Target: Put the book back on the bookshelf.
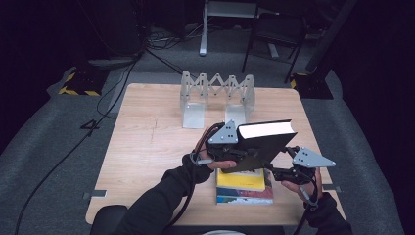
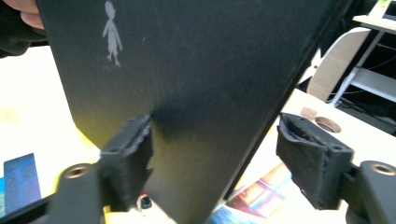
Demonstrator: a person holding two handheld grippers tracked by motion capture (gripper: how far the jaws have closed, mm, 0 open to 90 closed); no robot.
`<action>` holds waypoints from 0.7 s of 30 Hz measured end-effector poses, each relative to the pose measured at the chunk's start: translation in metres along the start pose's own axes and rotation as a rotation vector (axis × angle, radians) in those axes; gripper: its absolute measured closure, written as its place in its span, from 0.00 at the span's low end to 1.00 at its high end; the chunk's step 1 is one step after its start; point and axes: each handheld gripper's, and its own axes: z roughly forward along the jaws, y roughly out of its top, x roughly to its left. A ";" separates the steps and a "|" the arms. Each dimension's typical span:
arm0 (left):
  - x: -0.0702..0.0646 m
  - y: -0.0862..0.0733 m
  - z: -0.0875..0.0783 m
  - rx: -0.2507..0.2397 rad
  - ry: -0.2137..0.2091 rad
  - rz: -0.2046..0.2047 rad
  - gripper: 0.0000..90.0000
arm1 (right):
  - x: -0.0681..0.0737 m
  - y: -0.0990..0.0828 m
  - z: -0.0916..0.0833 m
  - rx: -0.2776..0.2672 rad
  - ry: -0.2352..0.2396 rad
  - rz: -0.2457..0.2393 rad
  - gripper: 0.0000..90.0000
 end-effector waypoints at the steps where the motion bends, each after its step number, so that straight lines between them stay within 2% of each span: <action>1: 0.001 0.002 -0.001 0.003 0.012 0.002 0.58 | -0.001 -0.001 -0.001 -0.001 -0.008 -0.003 0.38; 6: 0.009 0.005 -0.003 0.005 0.074 -0.008 0.58 | -0.008 -0.005 -0.005 0.001 -0.017 0.019 0.35; 12: 0.017 0.006 -0.011 0.028 0.120 -0.002 0.58 | -0.015 -0.015 -0.005 0.065 -0.038 0.037 0.34; 15: 0.020 0.005 -0.014 0.042 0.155 -0.001 0.58 | -0.023 -0.023 -0.006 0.085 -0.037 0.083 0.35; 19: 0.027 0.003 -0.020 0.036 0.179 -0.023 0.59 | -0.031 -0.031 -0.008 0.111 -0.058 0.109 0.34; 21: 0.032 0.002 -0.023 0.034 0.197 -0.028 0.59 | -0.034 -0.033 -0.010 0.103 -0.053 0.122 0.34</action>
